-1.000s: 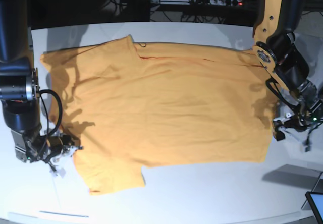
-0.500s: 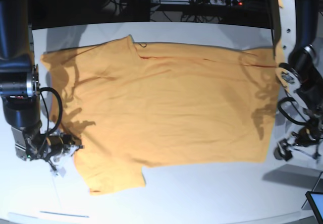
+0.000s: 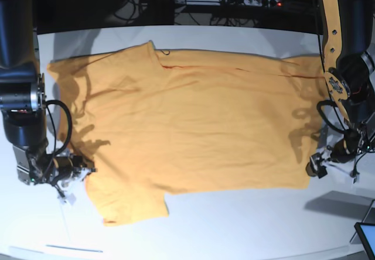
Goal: Fold the T-shirt properly
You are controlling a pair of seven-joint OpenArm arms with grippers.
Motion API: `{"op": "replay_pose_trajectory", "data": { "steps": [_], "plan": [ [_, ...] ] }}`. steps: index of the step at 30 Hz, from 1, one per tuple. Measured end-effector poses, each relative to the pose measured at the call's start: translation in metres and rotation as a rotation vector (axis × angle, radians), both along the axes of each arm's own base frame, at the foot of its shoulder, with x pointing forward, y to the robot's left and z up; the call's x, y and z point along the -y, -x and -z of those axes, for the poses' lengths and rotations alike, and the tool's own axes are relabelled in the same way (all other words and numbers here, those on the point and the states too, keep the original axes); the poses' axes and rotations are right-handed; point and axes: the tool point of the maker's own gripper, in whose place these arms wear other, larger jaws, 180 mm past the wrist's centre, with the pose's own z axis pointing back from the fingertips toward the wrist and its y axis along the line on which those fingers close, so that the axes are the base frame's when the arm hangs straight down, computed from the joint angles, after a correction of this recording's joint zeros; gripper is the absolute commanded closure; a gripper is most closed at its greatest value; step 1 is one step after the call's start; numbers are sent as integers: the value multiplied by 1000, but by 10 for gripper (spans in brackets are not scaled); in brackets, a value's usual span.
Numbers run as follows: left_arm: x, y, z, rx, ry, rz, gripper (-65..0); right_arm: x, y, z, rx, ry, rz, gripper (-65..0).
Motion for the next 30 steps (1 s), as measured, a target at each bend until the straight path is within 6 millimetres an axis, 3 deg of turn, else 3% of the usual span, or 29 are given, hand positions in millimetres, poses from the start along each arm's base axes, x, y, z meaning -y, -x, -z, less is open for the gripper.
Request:
{"op": "replay_pose_trajectory", "data": {
  "steps": [3, 7, 12, 19, 25, 30],
  "plan": [
    [2, -3, -1, 29, 10, -9, -643, -1, 0, 0, 2, -3, -1, -6],
    [12, 5, 16, -10, 24, 6, -643, -1, 0, 0, 2, -4, -1, -6],
    [14, 10, 22, -11, 32, 0, -643, 1, 0, 0, 3, -3, 4, -6],
    [17, 13, 25, 72, 121, -55, -643, 19, 6, -2, -12, 27, -3, -6],
    [22, 12, 25, 49, 129, -39, -643, 15, 8, -5, -17, 65, -56, -4],
    [40, 4, 27, 55, 151, -18, -643, 14, 9, -3, -16, 63, -52, -4]
  ]
}}
